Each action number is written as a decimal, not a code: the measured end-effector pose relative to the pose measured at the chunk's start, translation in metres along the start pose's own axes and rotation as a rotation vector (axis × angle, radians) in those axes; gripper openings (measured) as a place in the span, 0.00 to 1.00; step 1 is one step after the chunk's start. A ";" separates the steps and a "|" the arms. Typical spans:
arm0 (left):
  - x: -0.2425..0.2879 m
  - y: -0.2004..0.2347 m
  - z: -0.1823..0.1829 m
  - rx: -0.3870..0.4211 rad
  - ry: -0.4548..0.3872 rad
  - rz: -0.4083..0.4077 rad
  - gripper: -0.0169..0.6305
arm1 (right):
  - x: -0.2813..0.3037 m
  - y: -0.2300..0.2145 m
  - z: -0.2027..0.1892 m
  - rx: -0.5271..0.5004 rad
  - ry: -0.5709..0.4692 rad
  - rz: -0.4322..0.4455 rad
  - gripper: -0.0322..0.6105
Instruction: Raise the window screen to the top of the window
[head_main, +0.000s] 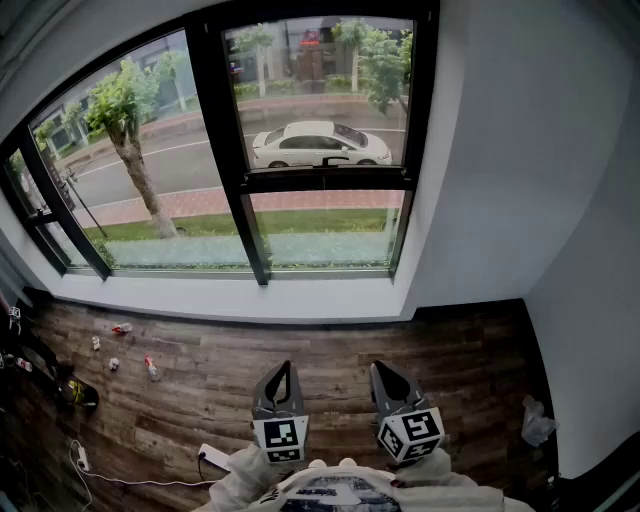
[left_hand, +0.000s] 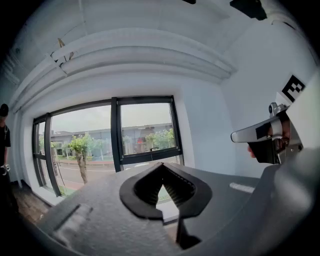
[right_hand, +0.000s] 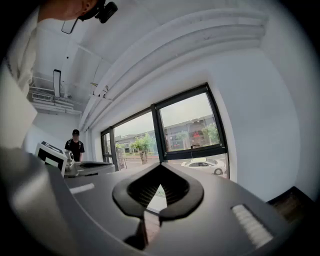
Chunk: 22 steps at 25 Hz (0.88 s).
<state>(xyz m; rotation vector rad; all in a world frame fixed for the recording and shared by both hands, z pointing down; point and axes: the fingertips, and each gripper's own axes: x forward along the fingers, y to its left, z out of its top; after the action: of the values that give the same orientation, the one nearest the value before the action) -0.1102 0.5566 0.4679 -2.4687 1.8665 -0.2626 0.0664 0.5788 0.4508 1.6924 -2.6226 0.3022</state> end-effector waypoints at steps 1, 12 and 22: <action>0.001 0.002 -0.001 0.000 0.004 0.004 0.03 | 0.002 0.000 0.000 0.002 0.002 0.001 0.06; 0.020 -0.012 -0.005 0.010 0.027 0.003 0.03 | 0.002 -0.028 -0.004 0.080 -0.020 -0.001 0.06; 0.080 -0.014 -0.016 0.007 0.024 -0.019 0.03 | 0.050 -0.060 -0.015 0.096 -0.025 0.007 0.06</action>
<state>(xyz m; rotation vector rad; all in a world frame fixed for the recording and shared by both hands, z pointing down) -0.0779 0.4849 0.4942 -2.4911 1.8491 -0.3006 0.0977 0.5124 0.4806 1.7255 -2.6733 0.4163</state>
